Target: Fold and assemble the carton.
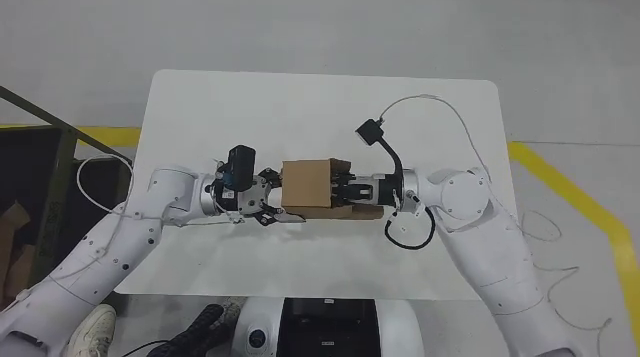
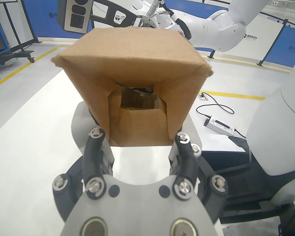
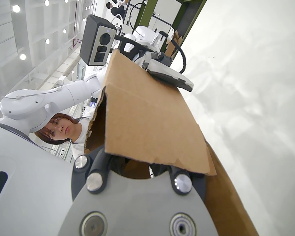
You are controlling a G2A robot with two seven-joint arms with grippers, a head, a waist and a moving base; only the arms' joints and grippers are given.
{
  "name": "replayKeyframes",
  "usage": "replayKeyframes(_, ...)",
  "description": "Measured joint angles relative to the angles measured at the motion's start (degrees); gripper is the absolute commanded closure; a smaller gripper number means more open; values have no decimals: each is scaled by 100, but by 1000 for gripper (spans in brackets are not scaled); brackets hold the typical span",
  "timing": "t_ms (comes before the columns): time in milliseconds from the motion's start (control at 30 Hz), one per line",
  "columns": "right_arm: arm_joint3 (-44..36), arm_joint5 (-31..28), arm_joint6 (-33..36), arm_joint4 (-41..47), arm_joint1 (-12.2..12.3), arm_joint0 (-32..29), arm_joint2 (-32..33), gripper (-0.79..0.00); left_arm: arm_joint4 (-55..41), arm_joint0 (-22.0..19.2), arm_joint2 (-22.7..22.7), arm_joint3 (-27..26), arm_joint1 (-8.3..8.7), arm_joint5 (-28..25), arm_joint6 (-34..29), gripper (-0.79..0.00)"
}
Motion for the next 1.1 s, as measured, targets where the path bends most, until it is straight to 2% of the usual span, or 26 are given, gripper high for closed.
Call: replayKeyframes(1100,206,96,-368,2,8,339,-595,0,-6,-23,48,-31,13,0,59,-354)
